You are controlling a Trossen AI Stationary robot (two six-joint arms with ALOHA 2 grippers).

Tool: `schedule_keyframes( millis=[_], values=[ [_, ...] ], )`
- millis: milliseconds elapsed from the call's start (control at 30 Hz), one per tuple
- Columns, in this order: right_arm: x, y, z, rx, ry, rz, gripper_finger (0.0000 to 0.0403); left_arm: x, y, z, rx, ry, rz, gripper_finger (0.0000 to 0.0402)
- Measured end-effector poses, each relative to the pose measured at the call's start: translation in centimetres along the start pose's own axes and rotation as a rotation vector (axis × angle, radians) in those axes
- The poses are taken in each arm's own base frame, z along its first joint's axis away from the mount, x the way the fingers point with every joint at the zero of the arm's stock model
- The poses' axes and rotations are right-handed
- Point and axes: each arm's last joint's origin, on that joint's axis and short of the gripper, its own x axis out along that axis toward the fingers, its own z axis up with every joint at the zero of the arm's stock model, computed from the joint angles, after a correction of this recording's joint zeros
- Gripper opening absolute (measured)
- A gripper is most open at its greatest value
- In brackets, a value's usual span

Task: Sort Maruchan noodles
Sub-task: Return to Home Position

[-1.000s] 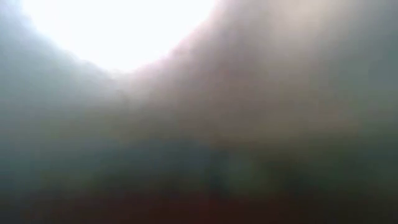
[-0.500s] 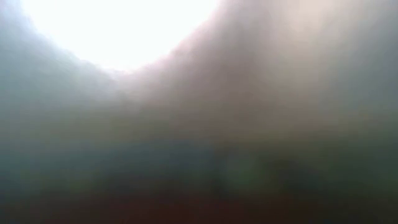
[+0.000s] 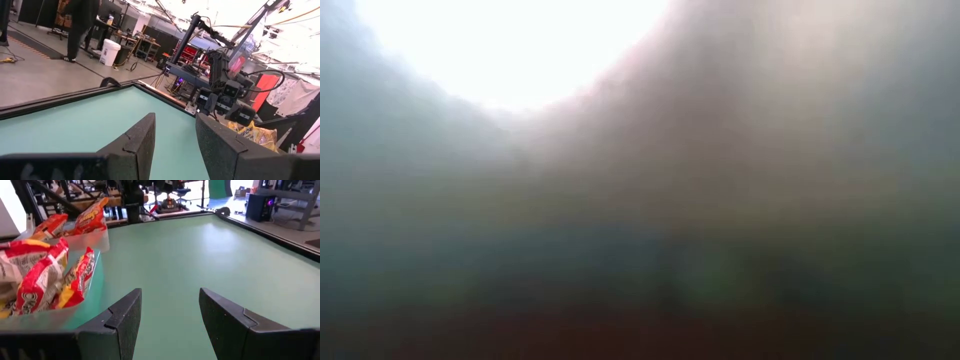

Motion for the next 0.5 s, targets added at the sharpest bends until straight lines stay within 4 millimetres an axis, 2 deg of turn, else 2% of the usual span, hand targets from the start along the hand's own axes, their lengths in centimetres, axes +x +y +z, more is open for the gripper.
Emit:
schedule_keyframes(
  millis=[500],
  values=[
    [-1.5,-0.8,1.0,-0.092,-0.050,0.010,0.0187,0.0,0.0,0.0,0.000,0.002,0.001,0.0125]
  ],
)
